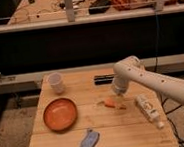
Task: Place the pepper on the white sponge
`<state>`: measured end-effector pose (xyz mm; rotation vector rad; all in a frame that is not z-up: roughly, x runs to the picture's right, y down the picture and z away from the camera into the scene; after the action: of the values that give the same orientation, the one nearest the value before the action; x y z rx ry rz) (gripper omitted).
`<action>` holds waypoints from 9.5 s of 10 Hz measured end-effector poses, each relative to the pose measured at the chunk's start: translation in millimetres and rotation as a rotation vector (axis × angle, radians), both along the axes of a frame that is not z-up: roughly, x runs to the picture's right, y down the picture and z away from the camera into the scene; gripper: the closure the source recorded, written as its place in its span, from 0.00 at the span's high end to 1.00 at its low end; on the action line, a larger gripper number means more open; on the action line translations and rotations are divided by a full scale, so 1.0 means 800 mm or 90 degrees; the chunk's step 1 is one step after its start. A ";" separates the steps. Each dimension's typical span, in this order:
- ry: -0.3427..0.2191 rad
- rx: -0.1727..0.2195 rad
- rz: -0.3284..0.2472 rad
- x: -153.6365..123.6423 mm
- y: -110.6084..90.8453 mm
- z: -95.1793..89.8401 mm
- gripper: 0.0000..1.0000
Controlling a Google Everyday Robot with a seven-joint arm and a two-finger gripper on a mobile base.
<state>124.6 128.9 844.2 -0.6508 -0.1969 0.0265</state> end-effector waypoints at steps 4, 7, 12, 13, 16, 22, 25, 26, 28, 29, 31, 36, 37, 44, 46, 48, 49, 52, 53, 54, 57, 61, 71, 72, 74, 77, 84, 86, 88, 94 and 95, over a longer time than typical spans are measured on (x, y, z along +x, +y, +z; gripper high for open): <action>0.002 -0.013 0.010 -0.008 0.015 0.012 0.80; 0.005 -0.021 0.018 -0.015 0.032 0.025 0.80; 0.005 -0.023 0.024 -0.016 0.041 0.034 0.80; 0.008 -0.023 0.024 -0.014 0.044 0.037 0.80; 0.009 -0.024 0.027 -0.013 0.048 0.036 0.80; 0.009 -0.028 0.028 -0.010 0.052 0.038 0.67; 0.011 -0.025 0.029 -0.011 0.054 0.032 0.53; 0.010 -0.023 0.029 -0.012 0.054 0.030 0.45; 0.008 -0.023 0.029 -0.015 0.056 0.027 0.23; 0.009 -0.024 0.030 -0.013 0.057 0.029 0.15; 0.008 -0.023 0.026 -0.010 0.056 0.021 0.01; 0.006 -0.023 0.022 -0.031 0.050 0.003 0.00; 0.007 -0.025 0.022 -0.029 0.051 0.000 0.00; -0.007 -0.035 0.006 -0.056 0.075 -0.028 0.00; -0.012 -0.039 -0.001 -0.068 0.081 -0.033 0.00; -0.016 -0.041 -0.003 -0.075 0.085 -0.040 0.00; -0.020 -0.042 -0.004 -0.079 0.086 -0.042 0.00; -0.031 -0.047 -0.014 -0.084 0.097 -0.054 0.00; -0.038 -0.048 -0.017 -0.092 0.099 -0.057 0.00; -0.041 -0.052 -0.020 -0.096 0.102 -0.060 0.00; -0.054 -0.059 -0.028 -0.104 0.110 -0.067 0.00; -0.071 -0.071 -0.045 -0.122 0.124 -0.079 0.00; -0.087 -0.080 -0.053 -0.120 0.139 -0.089 0.00; -0.088 -0.081 -0.054 -0.120 0.141 -0.090 0.00; -0.092 -0.083 -0.058 -0.122 0.145 -0.092 0.00; -0.095 -0.086 -0.060 -0.124 0.147 -0.094 0.00; -0.101 -0.093 -0.070 -0.131 0.154 -0.097 0.00; -0.103 -0.096 -0.076 -0.135 0.156 -0.097 0.00; -0.103 -0.096 -0.077 -0.137 0.157 -0.098 0.00; -0.104 -0.099 -0.090 -0.146 0.159 -0.100 0.00; -0.103 -0.098 -0.092 -0.147 0.160 -0.102 0.00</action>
<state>7.0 256.9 762.9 -0.8205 -0.3054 -0.1519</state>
